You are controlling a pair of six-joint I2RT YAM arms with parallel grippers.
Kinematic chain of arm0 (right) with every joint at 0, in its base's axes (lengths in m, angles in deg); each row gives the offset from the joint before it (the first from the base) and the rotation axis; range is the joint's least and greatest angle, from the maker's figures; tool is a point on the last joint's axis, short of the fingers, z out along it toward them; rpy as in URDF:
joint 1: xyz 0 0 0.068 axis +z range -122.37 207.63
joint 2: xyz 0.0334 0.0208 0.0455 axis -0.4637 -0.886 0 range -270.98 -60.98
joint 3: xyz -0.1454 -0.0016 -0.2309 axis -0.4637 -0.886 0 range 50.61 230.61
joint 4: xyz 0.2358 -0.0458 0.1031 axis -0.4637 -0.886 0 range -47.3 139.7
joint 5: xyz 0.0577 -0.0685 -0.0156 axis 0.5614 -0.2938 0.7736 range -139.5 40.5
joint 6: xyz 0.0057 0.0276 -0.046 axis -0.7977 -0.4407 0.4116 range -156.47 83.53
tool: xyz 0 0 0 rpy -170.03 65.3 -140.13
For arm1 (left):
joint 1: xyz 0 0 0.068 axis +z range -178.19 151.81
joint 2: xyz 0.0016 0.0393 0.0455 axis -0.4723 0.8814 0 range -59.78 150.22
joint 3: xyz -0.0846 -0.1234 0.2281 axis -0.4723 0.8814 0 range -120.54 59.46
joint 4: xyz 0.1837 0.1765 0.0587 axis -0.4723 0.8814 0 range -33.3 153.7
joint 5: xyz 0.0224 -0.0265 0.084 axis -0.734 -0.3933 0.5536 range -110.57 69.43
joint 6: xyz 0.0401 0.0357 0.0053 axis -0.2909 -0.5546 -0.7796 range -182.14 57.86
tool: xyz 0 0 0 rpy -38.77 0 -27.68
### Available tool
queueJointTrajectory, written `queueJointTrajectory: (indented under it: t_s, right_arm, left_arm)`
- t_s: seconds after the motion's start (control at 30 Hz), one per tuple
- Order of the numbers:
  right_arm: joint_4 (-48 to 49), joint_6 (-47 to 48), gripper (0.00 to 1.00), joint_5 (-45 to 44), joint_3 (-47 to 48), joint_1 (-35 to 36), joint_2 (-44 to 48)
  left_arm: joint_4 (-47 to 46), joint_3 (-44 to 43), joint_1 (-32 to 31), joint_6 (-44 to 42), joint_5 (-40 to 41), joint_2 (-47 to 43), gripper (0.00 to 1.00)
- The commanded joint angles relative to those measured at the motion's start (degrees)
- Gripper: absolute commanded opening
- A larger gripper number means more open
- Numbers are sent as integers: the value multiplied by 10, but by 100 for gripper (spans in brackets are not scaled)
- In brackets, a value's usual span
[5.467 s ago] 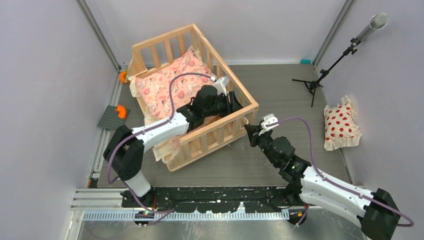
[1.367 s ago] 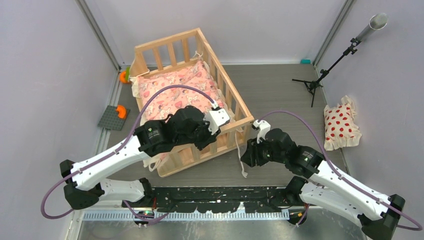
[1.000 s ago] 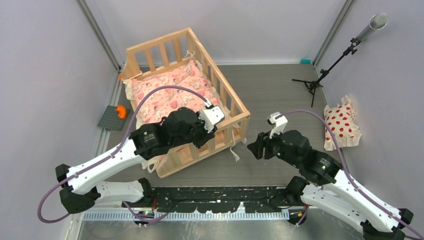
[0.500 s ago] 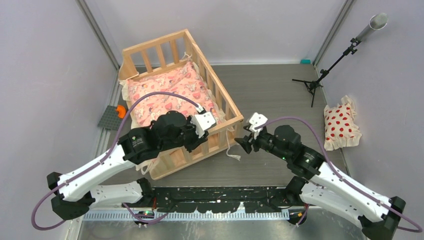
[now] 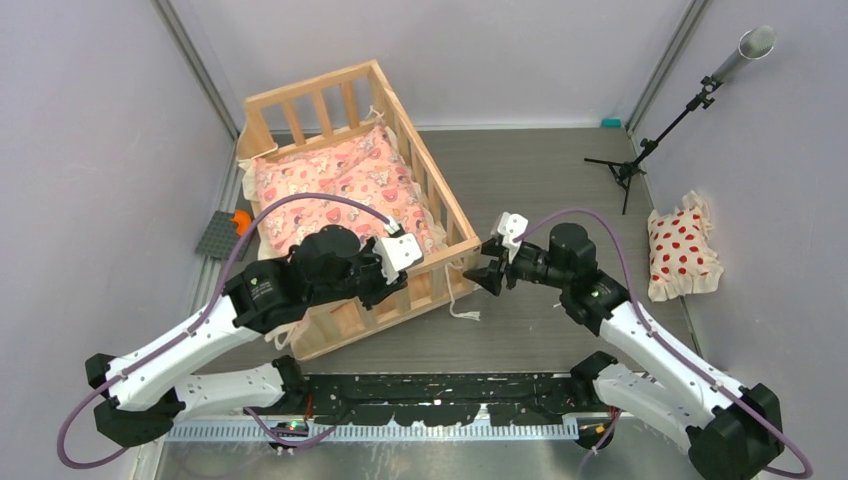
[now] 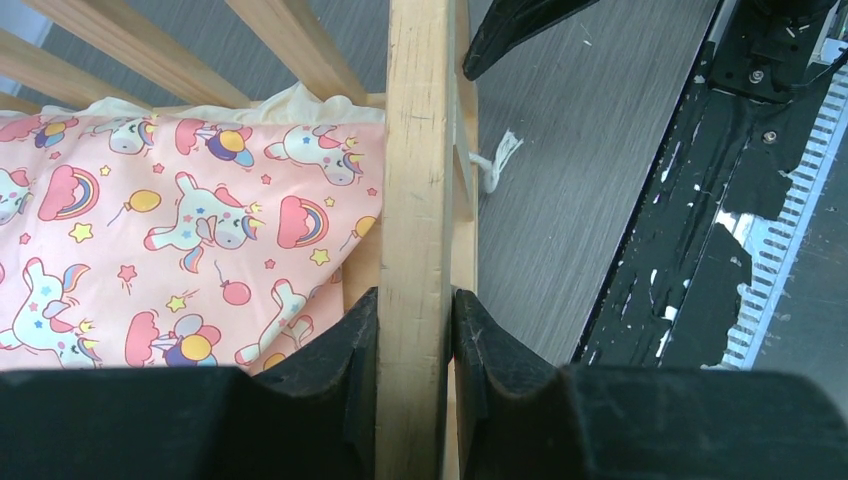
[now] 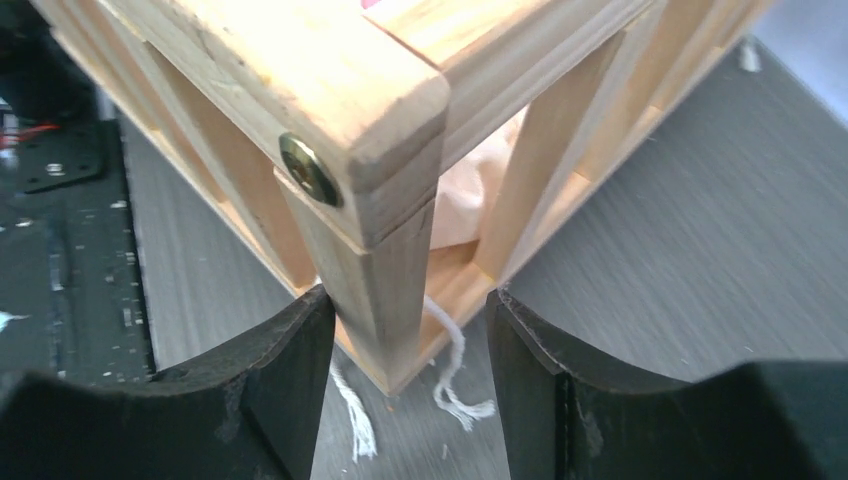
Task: Set up the pet bed
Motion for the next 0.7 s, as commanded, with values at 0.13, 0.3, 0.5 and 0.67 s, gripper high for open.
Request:
queueJointTrajectory:
  t_s: [0.13,0.3,0.5,0.67]
  right_arm:
    - [197,-66,45,221,16,-44,-75]
    - [214,-76,13,231,26,-43,-95]
    - [183,-129,1,124,1,-42,-20]
    - [82,-144,1,19,-29,-20,92]
  left_arm:
    - [148,30,6,-72,22,2,0]
    - [138,40,6,-81,23,1,0]
    - [78,62,7,-82,56,-2,0]
    - [20,66,23,-90,57,21,0]
